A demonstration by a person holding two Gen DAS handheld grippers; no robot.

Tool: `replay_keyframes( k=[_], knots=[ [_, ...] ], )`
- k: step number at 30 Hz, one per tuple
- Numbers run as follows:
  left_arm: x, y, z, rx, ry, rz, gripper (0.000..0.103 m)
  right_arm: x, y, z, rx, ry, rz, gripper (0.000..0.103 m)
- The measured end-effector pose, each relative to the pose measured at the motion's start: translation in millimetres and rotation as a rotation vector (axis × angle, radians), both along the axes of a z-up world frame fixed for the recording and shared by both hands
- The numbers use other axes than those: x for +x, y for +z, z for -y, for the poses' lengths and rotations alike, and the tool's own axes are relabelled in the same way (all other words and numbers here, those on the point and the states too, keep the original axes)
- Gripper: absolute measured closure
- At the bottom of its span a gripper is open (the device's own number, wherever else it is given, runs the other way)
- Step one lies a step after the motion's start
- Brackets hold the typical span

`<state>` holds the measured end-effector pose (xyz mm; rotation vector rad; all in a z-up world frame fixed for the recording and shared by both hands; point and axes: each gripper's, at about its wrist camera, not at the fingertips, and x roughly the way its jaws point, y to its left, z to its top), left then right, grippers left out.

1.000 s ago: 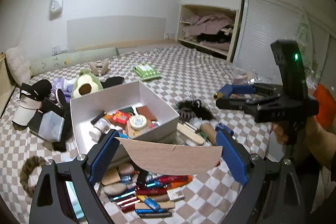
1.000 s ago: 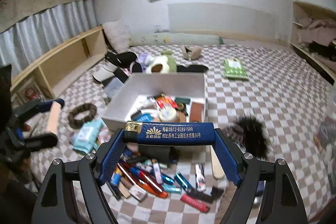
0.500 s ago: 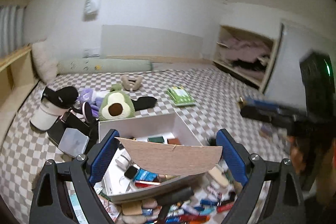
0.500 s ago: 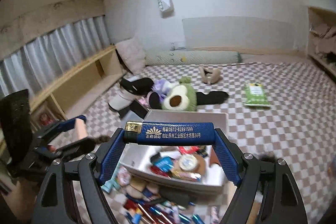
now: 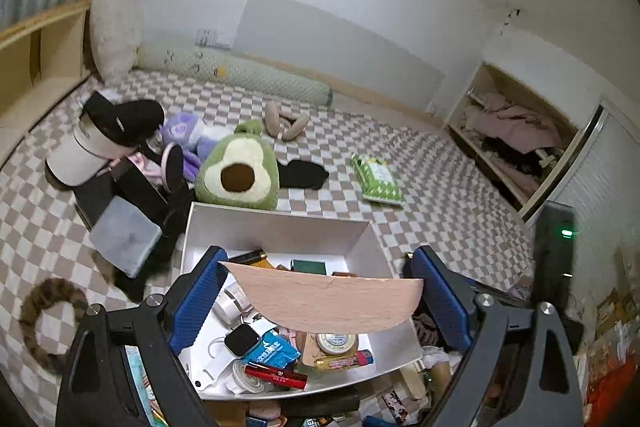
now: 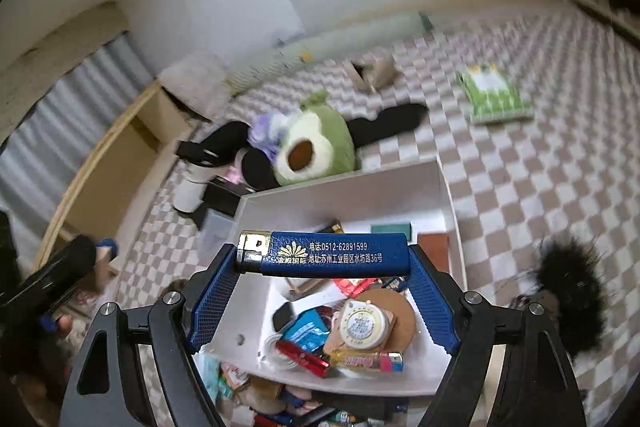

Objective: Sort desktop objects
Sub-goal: 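Lower the beige piece and blue lighter into the white box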

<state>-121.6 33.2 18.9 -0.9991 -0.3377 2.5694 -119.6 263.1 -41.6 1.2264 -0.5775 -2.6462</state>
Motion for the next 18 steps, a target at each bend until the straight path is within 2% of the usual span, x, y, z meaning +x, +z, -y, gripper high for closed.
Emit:
replay_keyframes(
  k=[3,7,18],
  knots=[
    [-17,-14,-8,-0.055,0.001,0.017,0.009,-28,-32,5,0.022,0.001,0.081,0.020],
    [-42,-34,-15,-0.097,0.002,0.049,0.009,-54,-58,4,0.041,-0.004,0.154,0.020],
    [-94,-72,-31,-0.126,-0.003,0.130,0.009,-97,-91,6,0.052,-0.009,0.240,0.020]
  ],
)
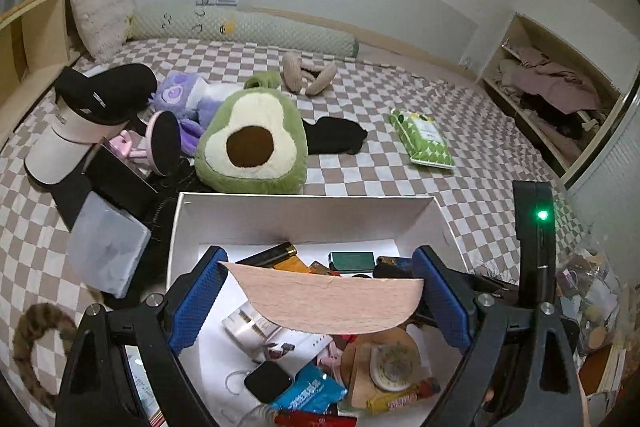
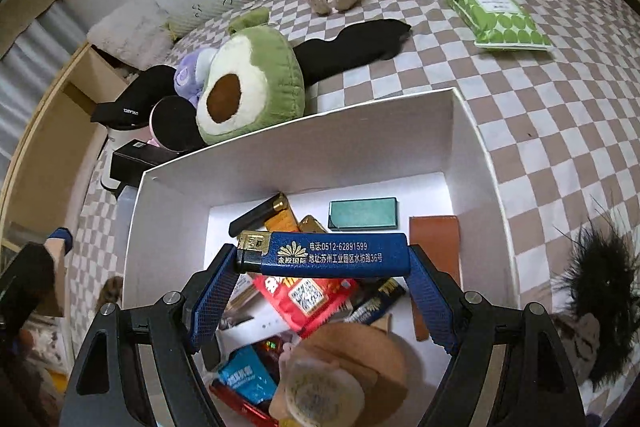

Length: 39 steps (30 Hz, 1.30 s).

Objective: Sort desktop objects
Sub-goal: 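Lower the beige piece and blue lighter into the white box, then open the right tool to release the blue lighter into the box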

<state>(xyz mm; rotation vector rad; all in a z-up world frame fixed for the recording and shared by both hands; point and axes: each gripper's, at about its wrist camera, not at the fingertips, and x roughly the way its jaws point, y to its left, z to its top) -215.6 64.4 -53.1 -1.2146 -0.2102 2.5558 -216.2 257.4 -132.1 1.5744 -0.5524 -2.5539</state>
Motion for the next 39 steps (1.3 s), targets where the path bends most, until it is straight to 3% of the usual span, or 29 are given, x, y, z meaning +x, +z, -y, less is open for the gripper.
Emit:
replay_keyframes(
  k=[11,25,39],
  knots=[
    [-40,-42,-10,-0.035,0.043,0.124,0.009,-19,-32,6,0.044,0.014,0.097,0.020],
    [-62,-71,-20,-0.057,0.052,0.194,0.009,-41,-60,9,0.068,0.013,0.193,0.020],
    [-73,-89,-22,-0.068,0.051,0.234,0.009,-49,-78,2,0.010,-0.030,0.250,0.020]
  ],
)
